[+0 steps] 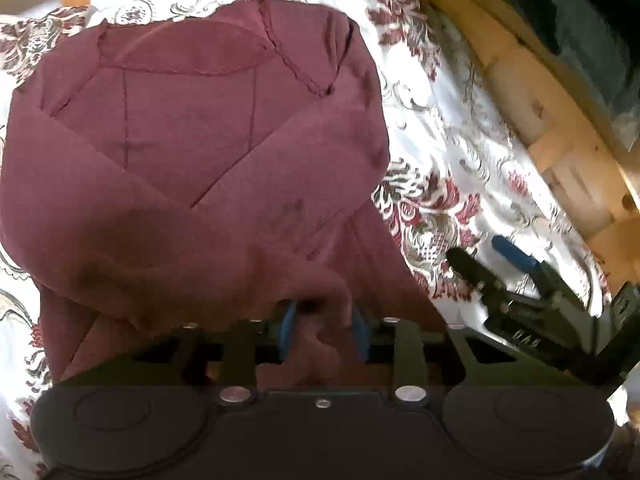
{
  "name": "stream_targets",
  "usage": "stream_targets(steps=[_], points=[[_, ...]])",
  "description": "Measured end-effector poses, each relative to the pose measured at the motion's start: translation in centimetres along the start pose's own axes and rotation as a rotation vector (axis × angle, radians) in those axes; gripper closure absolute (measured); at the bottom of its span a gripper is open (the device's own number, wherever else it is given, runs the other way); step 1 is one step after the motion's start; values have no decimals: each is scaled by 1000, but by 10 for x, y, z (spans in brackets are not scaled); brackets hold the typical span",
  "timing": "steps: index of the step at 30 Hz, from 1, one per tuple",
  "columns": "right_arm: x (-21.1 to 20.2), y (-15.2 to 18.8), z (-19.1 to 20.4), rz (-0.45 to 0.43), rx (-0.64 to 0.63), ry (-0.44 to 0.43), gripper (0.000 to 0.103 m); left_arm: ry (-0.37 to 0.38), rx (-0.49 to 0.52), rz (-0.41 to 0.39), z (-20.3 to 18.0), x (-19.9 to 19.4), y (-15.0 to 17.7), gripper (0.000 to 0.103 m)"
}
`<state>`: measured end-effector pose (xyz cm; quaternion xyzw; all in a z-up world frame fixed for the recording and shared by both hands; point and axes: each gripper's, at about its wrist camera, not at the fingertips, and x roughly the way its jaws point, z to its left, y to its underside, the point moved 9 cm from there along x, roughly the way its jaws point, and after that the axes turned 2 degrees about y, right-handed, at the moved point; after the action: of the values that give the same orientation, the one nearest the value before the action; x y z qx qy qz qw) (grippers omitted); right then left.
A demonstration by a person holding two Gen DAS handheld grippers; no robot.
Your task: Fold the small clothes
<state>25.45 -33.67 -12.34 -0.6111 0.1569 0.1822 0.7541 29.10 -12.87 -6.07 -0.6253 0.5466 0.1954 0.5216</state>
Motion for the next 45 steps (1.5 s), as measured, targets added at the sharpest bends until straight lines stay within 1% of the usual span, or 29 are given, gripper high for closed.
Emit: stream_targets(steps=[1, 3, 4, 6, 8, 10, 11, 12, 13, 14, 16, 18, 20, 22, 24, 25, 26, 27, 28, 30, 31, 33, 34, 37, 38, 40, 42, 44, 45], points=[[0, 2, 2, 2, -6, 1, 0, 6, -1, -13, 1, -3, 0, 57], [1, 4, 5, 4, -3, -23, 0, 20, -3, -52, 3, -13, -1, 39], [0, 5, 9, 1, 0, -55, 0, 23, -3, -84, 5, -21, -1, 34], [-2, 5, 17, -13, -4, -124, 0, 20, 4, -160, 13, -38, -2, 18], [-3, 6, 30, -23, -18, -190, 0, 7, 9, -223, 23, -54, -2, 13], [-4, 8, 41, -24, -22, -268, 1, -15, -4, -263, 37, -67, 0, 13], [-2, 9, 46, -14, -19, -302, 1, -44, -19, -287, 47, -73, 0, 11], [0, 11, 50, -2, -14, -328, 5, -89, -35, -309, 59, -77, -1, 11], [3, 14, 55, 15, -17, -345, 10, -152, -57, -333, 73, -81, -1, 11], [5, 16, 58, 28, -28, -357, 13, -211, -80, -347, 88, -84, -2, 11], [9, 22, 65, 45, -61, -377, 19, -317, -116, -361, 116, -85, -3, 14], [12, 24, 68, 56, -70, -400, 24, -374, -139, -366, 143, -81, -4, 24], [14, 25, 71, 59, -79, -423, 30, -400, -154, -365, 165, -75, -7, 28], [16, 27, 76, 58, -94, -443, 41, -399, -160, -359, 181, -66, -12, 33], [18, 32, 80, 75, -94, -459, 44, -398, -162, -348, 195, -57, -18, 39], [19, 34, 82, 81, -87, -473, 48, -399, -161, -341, 200, -53, -20, 41], [18, 36, 84, 84, -85, -490, 52, -402, -159, -327, 204, -46, -21, 49], [17, 37, 87, 88, -86, -509, 65, -406, -161, -311, 209, -40, -24, 64], [16, 38, 89, 91, -92, -522, 83, -403, -168, -298, 214, -36, -26, 71], [14, 40, 92, 103, -106, -541, 96, -397, -181, -309, 221, -33, -27, 93], [13, 40, 93, 114, -106, -547, 97, -411, -195, -325, 223, -35, -28, 97], [10, 36, 93, 138, -83, -561, 97, -436, -235, -361, 229, -42, -28, 98], [8, 31, 91, 154, -44, -580, 97, -452, -246, -374, 231, -46, -28, 98], [5, 17, 83, 216, 114, -669, 98, -535, -219, -390, 234, -52, -28, 98], [7, 15, 82, 239, 140, -678, 98, -546, -210, -385, 234, -52, -28, 98], [15, 18, 76, 274, 108, -616, 98, -541, -199, -366, 236, -45, -27, 97], [25, 30, 71, 308, 8, -512, 98, -533, -200, -358, 236, -40, -26, 91], [30, 37, 69, 327, 9, -487, 97, -537, -205, -366, 234, -38, -25, 86], [30, 39, 69, 330, 21, -485, 97, -535, -210, -371, 234, -39, -25, 78]])
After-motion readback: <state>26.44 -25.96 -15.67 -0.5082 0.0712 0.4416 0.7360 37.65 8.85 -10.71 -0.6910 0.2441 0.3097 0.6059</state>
